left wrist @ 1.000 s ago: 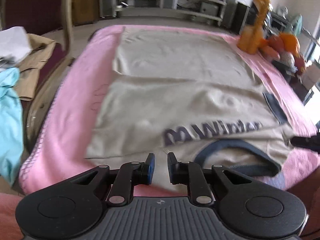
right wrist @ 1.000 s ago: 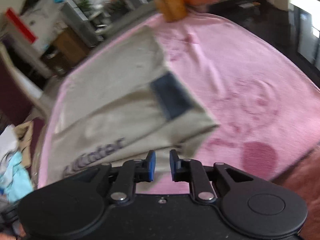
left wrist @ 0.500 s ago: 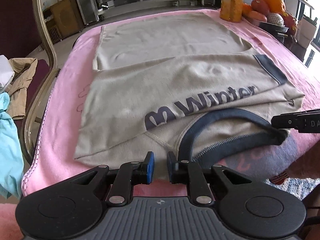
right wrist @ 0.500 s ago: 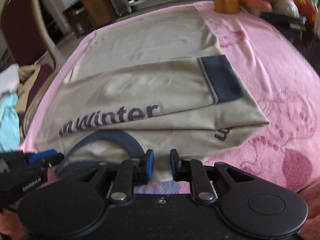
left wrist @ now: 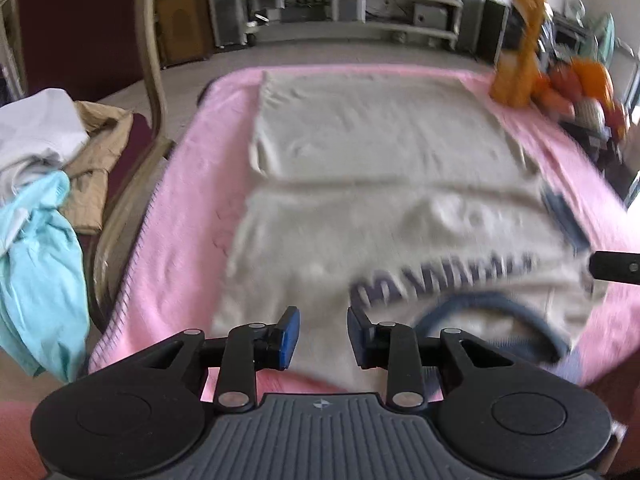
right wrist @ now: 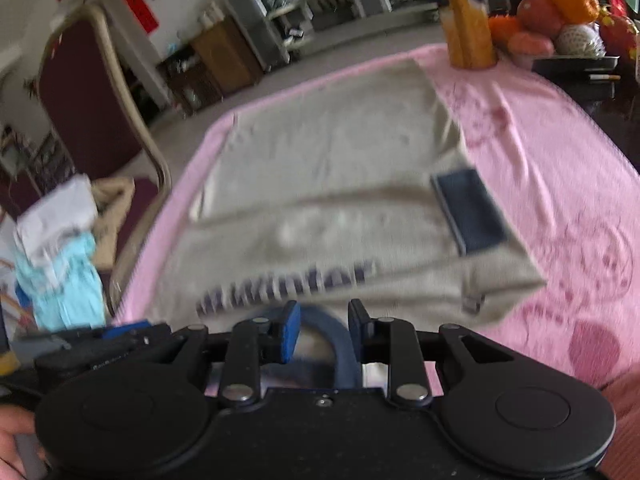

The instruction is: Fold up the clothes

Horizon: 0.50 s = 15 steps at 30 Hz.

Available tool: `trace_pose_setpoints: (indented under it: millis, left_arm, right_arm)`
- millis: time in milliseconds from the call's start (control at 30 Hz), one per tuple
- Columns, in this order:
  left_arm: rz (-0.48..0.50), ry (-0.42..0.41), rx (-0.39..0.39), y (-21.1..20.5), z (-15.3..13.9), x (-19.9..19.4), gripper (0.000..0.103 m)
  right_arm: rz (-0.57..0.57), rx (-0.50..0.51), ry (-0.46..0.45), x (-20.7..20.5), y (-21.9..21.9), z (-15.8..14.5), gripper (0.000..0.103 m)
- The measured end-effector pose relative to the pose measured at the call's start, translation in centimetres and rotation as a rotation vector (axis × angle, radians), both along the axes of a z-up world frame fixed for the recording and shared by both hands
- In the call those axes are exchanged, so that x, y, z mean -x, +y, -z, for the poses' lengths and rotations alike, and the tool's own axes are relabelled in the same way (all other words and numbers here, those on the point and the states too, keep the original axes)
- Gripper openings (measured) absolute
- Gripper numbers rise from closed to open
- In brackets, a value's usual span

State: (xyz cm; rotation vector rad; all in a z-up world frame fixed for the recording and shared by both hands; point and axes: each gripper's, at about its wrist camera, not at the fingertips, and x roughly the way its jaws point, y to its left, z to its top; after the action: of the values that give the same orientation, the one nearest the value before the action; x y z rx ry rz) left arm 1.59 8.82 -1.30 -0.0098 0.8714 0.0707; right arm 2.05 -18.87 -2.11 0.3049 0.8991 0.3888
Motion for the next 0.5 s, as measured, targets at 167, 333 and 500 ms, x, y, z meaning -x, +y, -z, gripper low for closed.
trace_pose_setpoints:
  millis: [167,333,500]
  left_arm:
    - [-0.031,-0.087,0.000,2.5,-4.0,-2.7,0.030]
    - [-0.051,-0.149,-0.063,4.1,-6.6,-8.3,0.032]
    - [-0.083,-0.136,-0.040,6.3,-5.3,-16.0,0.030]
  right_arm:
    - [0.024,-0.046,-0.110,-3.3,-0.6,-5.8,0.026]
    - [0.040,-0.047,-0.244,-8.5,-0.5,-10.8,0.030]
    - [0.127,0.056,-0.292,-15.8,0.1,-10.6,0.026]
